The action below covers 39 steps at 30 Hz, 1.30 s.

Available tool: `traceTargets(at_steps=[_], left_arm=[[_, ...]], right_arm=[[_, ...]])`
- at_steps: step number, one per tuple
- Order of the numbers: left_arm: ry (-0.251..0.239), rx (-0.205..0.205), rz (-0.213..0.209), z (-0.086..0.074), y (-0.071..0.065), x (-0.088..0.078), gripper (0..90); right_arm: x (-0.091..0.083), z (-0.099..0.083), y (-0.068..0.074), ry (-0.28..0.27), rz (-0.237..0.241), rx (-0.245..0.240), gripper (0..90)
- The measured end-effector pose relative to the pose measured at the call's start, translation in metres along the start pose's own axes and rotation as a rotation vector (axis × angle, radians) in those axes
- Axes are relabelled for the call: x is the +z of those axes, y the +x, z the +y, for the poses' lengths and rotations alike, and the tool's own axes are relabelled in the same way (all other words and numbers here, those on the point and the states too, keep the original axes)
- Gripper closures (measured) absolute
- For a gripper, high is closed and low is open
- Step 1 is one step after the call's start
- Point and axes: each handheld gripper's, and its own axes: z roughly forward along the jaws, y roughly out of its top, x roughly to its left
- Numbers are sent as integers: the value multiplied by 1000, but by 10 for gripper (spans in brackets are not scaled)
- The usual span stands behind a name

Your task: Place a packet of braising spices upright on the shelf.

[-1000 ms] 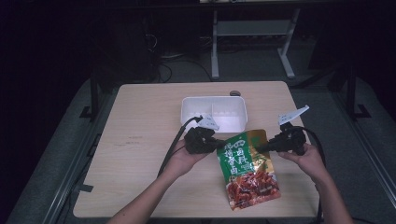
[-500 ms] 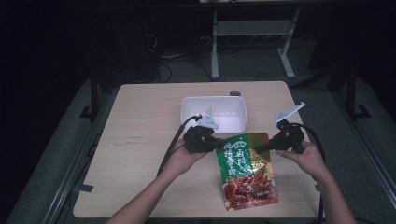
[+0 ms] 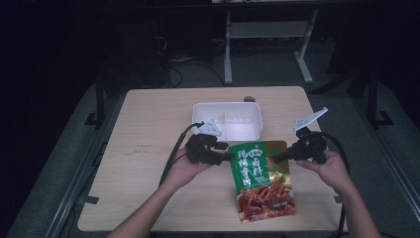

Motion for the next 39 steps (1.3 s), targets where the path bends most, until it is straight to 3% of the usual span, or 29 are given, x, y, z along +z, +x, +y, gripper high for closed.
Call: traceTargets(at_steps=[5, 12, 19, 29, 39], left_arm=[[4, 4, 20, -14, 2, -8, 506], [-12, -37, 48, -47, 12, -26, 465], [-12, -49, 66, -73, 16, -38, 419], [1, -57, 110, -101, 18, -52, 377], [-10, -80, 131, -121, 20, -56, 346]], right_arm=[[-8, 0, 11, -19, -19, -14, 900], [-18, 7, 29, -30, -42, -36, 900], [-27, 18, 48, -50, -62, -64, 900], [-35, 37, 71, -42, -86, -109, 900], [-35, 58, 81, -28, -140, -106, 900]])
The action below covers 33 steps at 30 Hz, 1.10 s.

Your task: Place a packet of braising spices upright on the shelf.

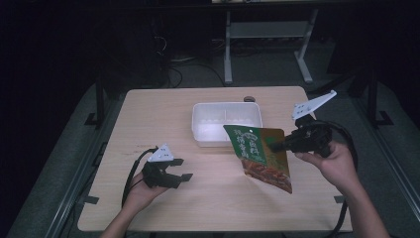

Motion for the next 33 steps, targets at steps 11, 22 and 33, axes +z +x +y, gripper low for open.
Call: traceTargets(at_steps=[11, 22, 33], left_arm=[[-2, -22, 37, -13, 4, -5, 337], [-9, -46, 52, -17, 9, -7, 323], [-7, -56, 65, -20, 13, -8, 312]], right_arm=[[-13, 30, 7, -60, -59, 15, 900], [-12, 63, 5, -89, -107, 13, 900], [4, 100, -2, -125, -142, 14, 900]])
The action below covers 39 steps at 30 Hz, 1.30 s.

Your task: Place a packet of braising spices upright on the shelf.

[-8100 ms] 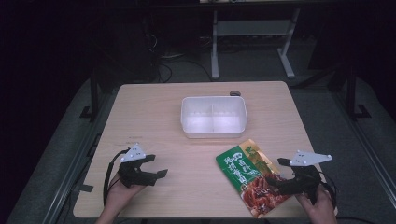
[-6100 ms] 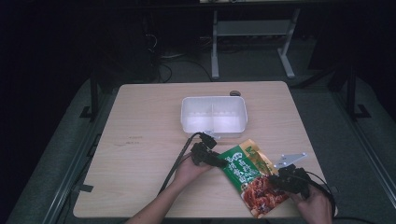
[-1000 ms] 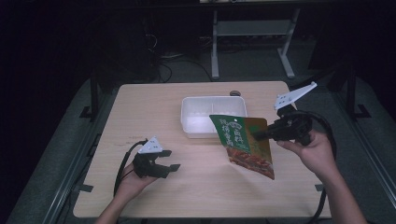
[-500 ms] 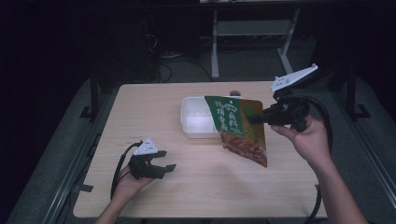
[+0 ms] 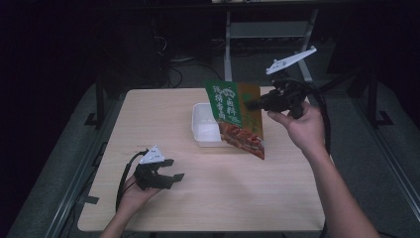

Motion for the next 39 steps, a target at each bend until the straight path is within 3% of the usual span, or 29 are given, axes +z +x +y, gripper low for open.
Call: traceTargets(at_steps=[12, 21, 30, 33, 39], left_arm=[[3, 1, 10, -2, 2, 0, 306], [5, -1, 18, -2, 4, -1, 303], [2, -2, 22, -3, 5, -2, 302], [0, -4, 25, -4, 6, -3, 302], [-3, -7, 27, -4, 7, -3, 300]], right_arm=[[38, 26, -14, -33, -77, 27, 900], [65, 41, -16, -28, -132, 25, 900], [89, 45, -22, -55, -162, 48, 900], [100, 46, -23, -53, -197, 28, 900], [113, 46, -27, -48, -222, 25, 900]])
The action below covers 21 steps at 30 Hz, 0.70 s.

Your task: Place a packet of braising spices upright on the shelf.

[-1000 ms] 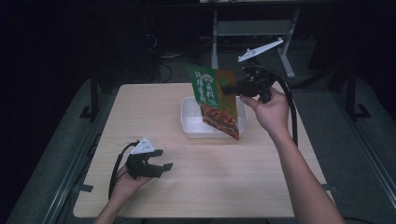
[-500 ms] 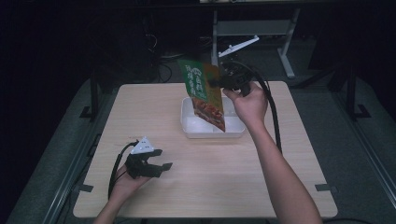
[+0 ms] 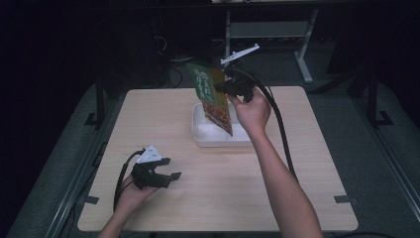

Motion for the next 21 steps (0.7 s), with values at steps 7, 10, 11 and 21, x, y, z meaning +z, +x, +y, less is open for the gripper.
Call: traceTargets(at_steps=[7, 10, 11, 21], left_arm=[[-6, -5, 2, 0, 0, 0, 298], [-7, -5, 1, 0, 0, -1, 296], [-9, -3, 1, 1, 0, -1, 296], [-17, 9, -6, 3, -4, -2, 293]], right_arm=[[12, -2, 2, -5, -5, -4, 900], [16, -5, 2, -12, -7, -1, 900], [16, -5, 2, -12, -7, -1, 900], [27, -20, 3, -48, -32, -27, 900]])
